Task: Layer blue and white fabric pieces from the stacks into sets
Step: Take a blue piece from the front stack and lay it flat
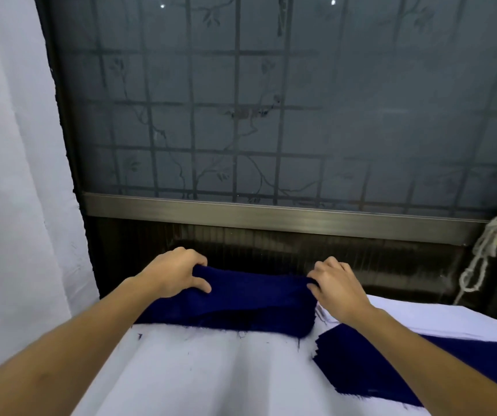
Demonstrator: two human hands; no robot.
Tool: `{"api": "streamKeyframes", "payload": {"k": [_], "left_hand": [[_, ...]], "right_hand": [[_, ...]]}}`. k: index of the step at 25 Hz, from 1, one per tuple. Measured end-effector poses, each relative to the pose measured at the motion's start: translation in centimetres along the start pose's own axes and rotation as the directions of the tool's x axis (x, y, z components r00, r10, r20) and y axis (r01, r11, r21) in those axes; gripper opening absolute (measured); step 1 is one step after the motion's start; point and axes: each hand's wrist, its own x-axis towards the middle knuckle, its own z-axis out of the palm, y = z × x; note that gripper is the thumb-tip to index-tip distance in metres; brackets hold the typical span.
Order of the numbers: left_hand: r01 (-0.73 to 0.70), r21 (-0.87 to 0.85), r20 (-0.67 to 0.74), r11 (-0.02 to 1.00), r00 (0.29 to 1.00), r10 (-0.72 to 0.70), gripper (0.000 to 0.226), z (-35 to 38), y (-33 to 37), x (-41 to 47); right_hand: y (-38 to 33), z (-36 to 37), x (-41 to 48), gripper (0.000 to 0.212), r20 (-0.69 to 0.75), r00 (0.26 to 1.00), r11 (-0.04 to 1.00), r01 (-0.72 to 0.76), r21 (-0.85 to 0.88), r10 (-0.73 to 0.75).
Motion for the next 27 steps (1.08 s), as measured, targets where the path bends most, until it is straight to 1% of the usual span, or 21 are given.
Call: {"api": "streamKeyframes", "payload": {"k": [2, 4, 6, 8, 10, 12, 13, 14, 16, 19, 20, 22, 24, 26, 27], "left_hand": [[0.042, -0.065, 0.039, 0.997, 0.998, -0.040, 0.015, 0.0, -0.5, -1.1], [0.080, -0.118, 0.065, 0.990, 0.995, -0.073, 0.010, 0.1, -0.4, -2.2], [0.113, -0.208, 0.052, 0.972, 0.993, -0.105, 0.014, 0.2, 0.0, -3.5], [0.134, -0.303, 0.005, 0.944, 0.990, -0.139, 0.015, 0.7, 0.6, -4.8], [0.151, -0.429, -0.073, 0.891, 0.977, -0.201, 0.011, 1.6, 1.3, -6.0], [0.178, -0.580, -0.148, 0.795, 0.937, -0.318, 0.012, 3.3, 2.5, -7.2], [0.179, -0.641, -0.178, 0.747, 0.911, -0.371, 0.013, 4.4, 3.3, -7.8], [0.166, -0.680, -0.209, 0.714, 0.890, -0.406, 0.014, 5.6, 4.1, -8.5], [0.149, -0.706, -0.247, 0.692, 0.864, -0.438, 0.017, 8.3, 5.5, -9.7], [0.199, -0.711, -0.192, 0.675, 0.868, -0.458, 0.024, 11.9, 6.5, -11.7], [0.224, -0.687, -0.169, 0.691, 0.876, -0.452, 0.025, 12.9, 6.6, -12.3], [0.267, -0.608, -0.128, 0.748, 0.897, -0.424, 0.025, 14.6, 6.3, -13.4], [0.299, -0.537, -0.071, 0.789, 0.916, -0.396, 0.029, 15.9, 6.0, -14.3], [0.309, -0.529, -0.039, 0.791, 0.922, -0.386, 0.034, 17.0, 6.0, -15.0], [0.304, -0.540, -0.051, 0.785, 0.919, -0.390, 0.037, 17.6, 6.0, -15.4]], "right_hand": [[1.4, -1.1, -2.0, 0.027, 0.001, 0.999, 0.999, -0.032, 0.005, 0.032], [2.6, -2.2, -4.2, 0.023, -0.009, 0.994, 0.991, -0.105, 0.088, 0.106], [3.4, -3.0, -6.2, 0.019, -0.008, 0.976, 0.955, -0.210, 0.211, 0.217], [4.1, -3.7, -8.2, 0.016, 0.023, 0.940, 0.857, -0.320, 0.403, 0.340], [4.5, -4.2, -10.0, 0.017, 0.070, 0.903, 0.718, -0.383, 0.581, 0.425], [4.7, -4.5, -12.1, 0.016, 0.095, 0.880, 0.616, -0.398, 0.680, 0.464], [4.7, -4.6, -13.1, 0.016, 0.097, 0.875, 0.586, -0.396, 0.707, 0.474], [4.6, -4.5, -14.1, 0.015, 0.093, 0.871, 0.570, -0.392, 0.722, 0.481], [4.6, -4.0, -16.0, 0.015, 0.088, 0.862, 0.559, -0.398, 0.728, 0.499], [4.8, -2.6, -19.3, 0.014, 0.162, 0.857, 0.530, -0.439, 0.725, 0.488], [5.0, -2.0, -20.5, 0.015, 0.204, 0.863, 0.536, -0.456, 0.710, 0.463], [5.2, -0.8, -23.0, 0.020, 0.273, 0.868, 0.584, -0.483, 0.653, 0.414], [5.5, -0.1, -25.0, 0.026, 0.310, 0.854, 0.579, -0.513, 0.634, 0.417], [6.0, 0.3, -26.6, 0.030, 0.335, 0.831, 0.554, -0.548, 0.626, 0.443], [6.1, 0.5, -27.3, 0.030, 0.338, 0.821, 0.571, -0.565, 0.595, 0.460]]}}
